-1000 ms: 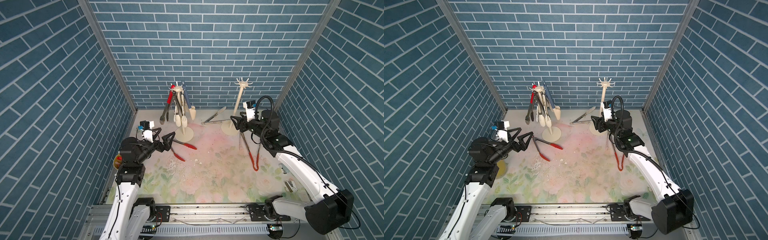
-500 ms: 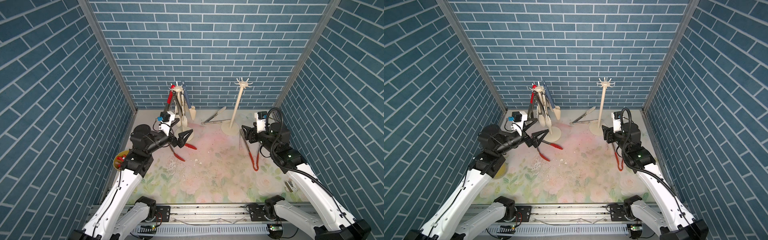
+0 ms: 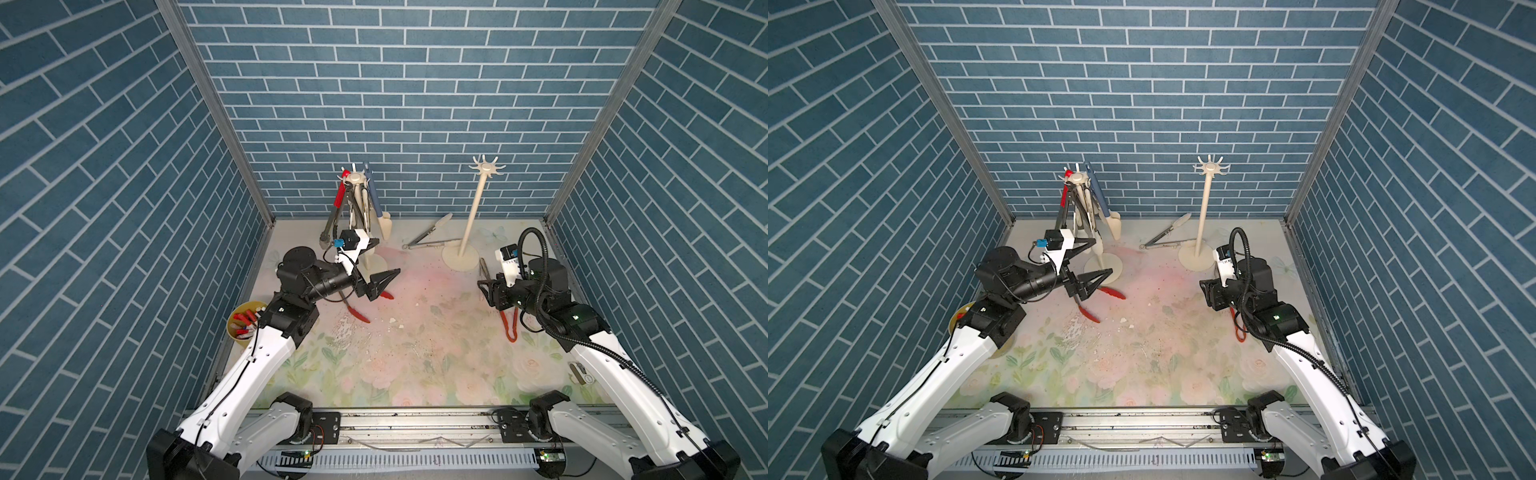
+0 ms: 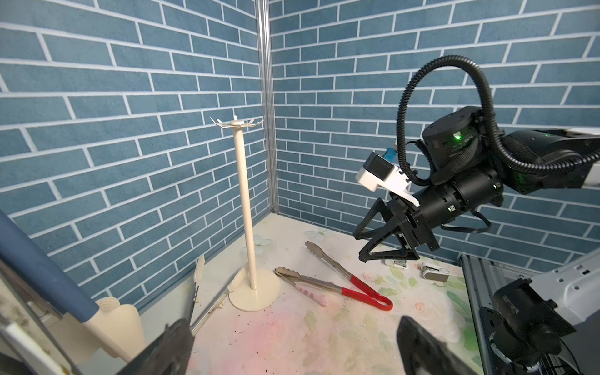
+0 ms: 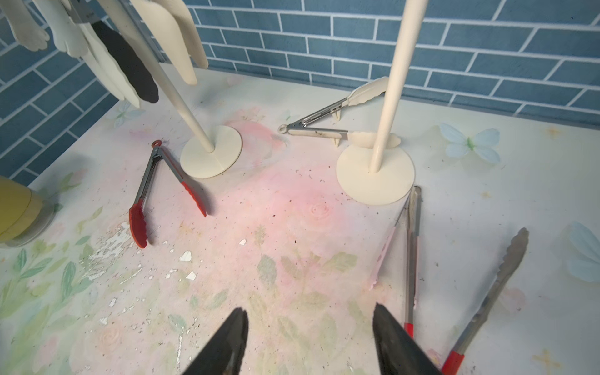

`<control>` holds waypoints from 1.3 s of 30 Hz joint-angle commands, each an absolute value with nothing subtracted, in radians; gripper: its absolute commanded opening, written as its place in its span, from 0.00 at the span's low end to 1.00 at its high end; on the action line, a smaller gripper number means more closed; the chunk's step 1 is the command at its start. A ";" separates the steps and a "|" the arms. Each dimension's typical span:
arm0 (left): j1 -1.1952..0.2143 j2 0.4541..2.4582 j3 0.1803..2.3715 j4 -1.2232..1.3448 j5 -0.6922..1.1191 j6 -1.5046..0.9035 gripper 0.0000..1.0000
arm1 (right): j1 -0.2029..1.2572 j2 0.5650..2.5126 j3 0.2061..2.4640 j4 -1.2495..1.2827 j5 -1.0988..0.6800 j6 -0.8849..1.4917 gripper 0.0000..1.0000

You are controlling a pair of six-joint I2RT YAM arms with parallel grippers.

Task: Hang food tongs on kitchen utensil racks
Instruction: Pick up the food tongs from the center of the board.

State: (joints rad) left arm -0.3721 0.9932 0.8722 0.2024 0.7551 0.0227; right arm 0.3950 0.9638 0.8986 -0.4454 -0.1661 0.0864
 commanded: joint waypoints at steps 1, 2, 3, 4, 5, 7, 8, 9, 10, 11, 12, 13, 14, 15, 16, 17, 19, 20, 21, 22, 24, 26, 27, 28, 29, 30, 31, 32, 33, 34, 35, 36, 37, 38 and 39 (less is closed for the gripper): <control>-0.377 0.966 0.840 0.255 0.772 0.059 0.99 | 0.408 1.030 0.936 -0.518 -0.231 0.009 0.60; -0.377 0.961 0.837 0.245 0.770 0.065 0.99 | 0.417 1.048 0.947 -0.524 -0.232 0.000 0.60; -0.377 0.955 0.833 0.241 0.764 0.067 0.99 | 0.430 1.071 0.957 -0.528 -0.228 -0.013 0.60; -0.377 0.949 0.828 0.240 0.761 0.068 0.99 | 0.445 1.094 0.968 -0.526 -0.218 -0.026 0.59; -0.377 0.944 0.823 0.242 0.760 0.068 0.99 | 0.459 1.115 0.978 -0.526 -0.205 -0.036 0.59; -0.377 0.936 0.816 0.241 0.757 0.071 0.99 | 0.495 1.168 1.010 -0.534 -0.185 -0.066 0.59; -0.377 0.935 0.815 0.239 0.754 0.072 0.99 | 0.512 1.194 1.031 -0.539 -0.169 -0.080 0.59; -0.377 0.934 0.812 0.240 0.749 0.071 0.99 | 0.531 1.224 1.056 -0.544 -0.145 -0.098 0.59; -0.377 0.933 0.812 0.239 0.746 0.071 0.99 | 0.545 1.255 1.081 -0.551 -0.132 -0.115 0.59; -0.376 0.933 0.811 0.236 0.743 0.072 0.99 | 0.554 1.283 1.106 -0.556 -0.126 -0.130 0.59; -0.377 0.931 0.810 0.236 0.741 0.072 0.99 | 0.561 1.308 1.130 -0.562 -0.120 -0.141 0.59; -0.377 0.929 0.810 0.235 0.741 0.073 0.99 | 0.567 1.339 1.159 -0.570 -0.113 -0.153 0.59; -0.376 0.928 0.809 0.234 0.739 0.075 0.99 | 0.569 1.369 1.187 -0.575 -0.108 -0.166 0.58; -0.377 0.925 0.808 0.232 0.737 0.077 0.99 | 0.569 1.391 1.207 -0.577 -0.106 -0.175 0.58; -0.376 0.923 0.806 0.228 0.735 0.079 0.99 | 0.570 1.418 1.232 -0.578 -0.108 -0.186 0.58; -0.376 0.921 0.805 0.225 0.733 0.083 0.99 | 0.571 1.445 1.255 -0.582 -0.113 -0.196 0.58; -0.377 0.916 0.804 0.220 0.730 0.088 0.99 | 0.571 1.494 1.301 -0.597 -0.123 -0.216 0.58; -0.377 0.915 0.804 0.220 0.728 0.090 0.99 | 0.571 1.522 1.326 -0.607 -0.123 -0.227 0.58; -0.377 0.913 0.803 0.219 0.726 0.091 0.99 | 0.571 1.543 1.347 -0.617 -0.123 -0.236 0.57; -0.377 0.914 0.802 0.219 0.725 0.091 0.99 | 0.571 1.570 1.374 -0.627 -0.123 -0.247 0.57; -0.377 0.914 0.804 0.218 0.726 0.091 0.99 | 0.569 1.615 1.418 -0.643 -0.123 -0.269 0.57; -0.377 0.914 0.804 0.218 0.727 0.093 0.99 | 0.569 1.670 1.467 -0.661 -0.121 -0.294 0.57; -0.376 0.915 0.805 0.216 0.726 0.094 0.99 | 0.569 1.694 1.492 -0.673 -0.121 -0.304 0.57; -0.375 0.915 0.803 0.216 0.726 0.093 0.99 | 0.568 1.724 1.521 -0.687 -0.120 -0.315 0.57; -0.376 0.916 0.804 0.215 0.727 0.094 0.99 | 0.566 1.756 1.551 -0.703 -0.120 -0.325 0.56; -0.376 0.917 0.804 0.215 0.727 0.094 0.99 | 0.564 1.779 1.577 -0.715 -0.120 -0.332 0.56; -0.374 0.917 0.805 0.213 0.728 0.095 0.99 | 0.560 1.807 1.605 -0.725 -0.118 -0.338 0.56; -0.373 0.917 0.805 0.213 0.728 0.095 0.99 | 0.553 1.833 1.632 -0.733 -0.119 -0.341 0.56; -0.372 0.918 0.804 0.213 0.727 0.095 0.99 | 0.549 1.852 1.656 -0.740 -0.123 -0.345 0.55; -0.372 0.920 0.805 0.213 0.728 0.095 0.99 | 0.544 1.874 1.685 -0.748 -0.131 -0.348 0.55; -0.370 0.920 0.805 0.213 0.727 0.096 0.99 | 0.539 1.898 1.713 -0.759 -0.135 -0.356 0.55; -0.368 0.921 0.806 0.215 0.727 0.094 0.99 | 0.535 1.917 1.739 -0.773 -0.133 -0.363 0.55; -0.365 0.923 0.806 0.217 0.729 0.091 0.99 | 0.531 1.942 1.770 -0.791 -0.129 -0.372 0.55; -0.361 0.923 0.805 0.220 0.729 0.087 0.99 | 0.528 1.967 1.800 -0.810 -0.126 -0.382 0.55; -0.358 0.924 0.805 0.224 0.732 0.084 0.99 | 0.525 1.988 1.826 -0.827 -0.124 -0.389 0.55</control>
